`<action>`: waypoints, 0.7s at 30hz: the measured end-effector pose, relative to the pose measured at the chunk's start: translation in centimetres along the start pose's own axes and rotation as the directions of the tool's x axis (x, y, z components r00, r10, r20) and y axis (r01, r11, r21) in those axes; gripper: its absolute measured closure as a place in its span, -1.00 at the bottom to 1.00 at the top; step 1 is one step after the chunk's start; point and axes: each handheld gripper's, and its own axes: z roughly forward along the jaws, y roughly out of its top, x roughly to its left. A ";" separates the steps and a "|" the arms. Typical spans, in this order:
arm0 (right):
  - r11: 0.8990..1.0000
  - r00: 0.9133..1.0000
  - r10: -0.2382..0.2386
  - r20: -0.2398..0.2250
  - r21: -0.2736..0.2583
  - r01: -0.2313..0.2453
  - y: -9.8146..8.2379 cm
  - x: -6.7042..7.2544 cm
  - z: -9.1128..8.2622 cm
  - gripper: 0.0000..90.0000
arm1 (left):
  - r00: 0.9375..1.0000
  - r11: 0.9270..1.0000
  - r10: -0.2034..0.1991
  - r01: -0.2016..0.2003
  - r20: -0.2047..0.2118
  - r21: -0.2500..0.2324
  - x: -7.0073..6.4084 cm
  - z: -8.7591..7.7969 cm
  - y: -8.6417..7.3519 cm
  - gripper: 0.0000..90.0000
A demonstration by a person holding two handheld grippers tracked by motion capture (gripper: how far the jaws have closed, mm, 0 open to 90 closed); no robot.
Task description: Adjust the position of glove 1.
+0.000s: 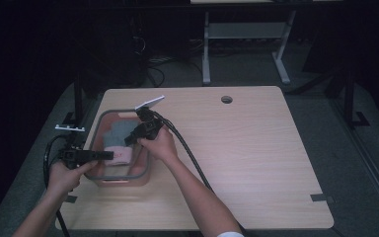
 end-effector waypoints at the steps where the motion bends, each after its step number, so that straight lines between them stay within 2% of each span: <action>1: 1.000 1.000 -0.002 0.005 0.002 0.002 0.0 0.0 0.2 0.73 | 1.000 1.000 -0.003 0.003 -0.002 0.002 0.0 0.0 0.0 0.48; 10: 0.999 1.000 0.000 0.024 0.034 -0.001 0.1 0.0 1.1 0.70 | 1.000 1.000 -0.008 0.008 -0.020 0.027 0.5 0.4 -0.5 0.48; 21: 0.999 0.999 -0.004 0.047 0.052 0.002 0.0 0.0 1.3 0.64 | 0.999 0.999 -0.014 0.016 -0.030 0.047 0.8 0.8 -0.6 0.47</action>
